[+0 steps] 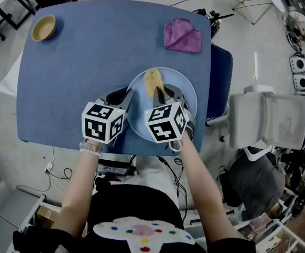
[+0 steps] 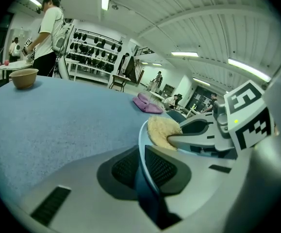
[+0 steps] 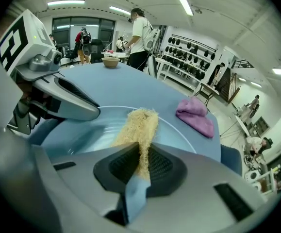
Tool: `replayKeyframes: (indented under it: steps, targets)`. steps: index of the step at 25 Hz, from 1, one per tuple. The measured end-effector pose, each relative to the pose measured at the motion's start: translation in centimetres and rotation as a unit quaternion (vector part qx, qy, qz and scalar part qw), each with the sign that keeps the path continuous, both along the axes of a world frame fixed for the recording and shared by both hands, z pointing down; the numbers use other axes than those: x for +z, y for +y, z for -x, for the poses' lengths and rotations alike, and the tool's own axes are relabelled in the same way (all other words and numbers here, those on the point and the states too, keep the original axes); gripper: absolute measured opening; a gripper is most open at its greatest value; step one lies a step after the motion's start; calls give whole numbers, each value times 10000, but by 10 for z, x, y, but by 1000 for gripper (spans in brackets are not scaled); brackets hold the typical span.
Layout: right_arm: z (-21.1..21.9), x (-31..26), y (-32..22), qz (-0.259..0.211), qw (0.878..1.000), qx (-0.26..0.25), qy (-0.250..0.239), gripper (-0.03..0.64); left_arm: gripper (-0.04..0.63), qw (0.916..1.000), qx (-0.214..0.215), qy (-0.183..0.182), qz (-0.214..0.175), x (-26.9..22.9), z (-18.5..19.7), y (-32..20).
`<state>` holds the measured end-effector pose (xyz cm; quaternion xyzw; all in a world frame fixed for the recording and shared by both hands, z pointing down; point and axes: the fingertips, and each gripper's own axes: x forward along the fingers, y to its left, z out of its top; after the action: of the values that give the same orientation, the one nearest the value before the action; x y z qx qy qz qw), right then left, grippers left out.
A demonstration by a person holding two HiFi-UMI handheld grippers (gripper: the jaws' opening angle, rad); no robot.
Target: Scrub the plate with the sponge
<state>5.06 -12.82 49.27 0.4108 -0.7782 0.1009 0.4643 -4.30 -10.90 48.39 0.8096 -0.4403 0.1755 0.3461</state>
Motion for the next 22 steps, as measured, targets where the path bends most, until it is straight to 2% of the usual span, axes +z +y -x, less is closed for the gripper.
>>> replayKeyframes:
  steps: [22]
  targets:
    - [28, 4, 61, 349, 9992, -39, -215, 41, 49, 10000, 65, 51, 8, 2, 1, 1]
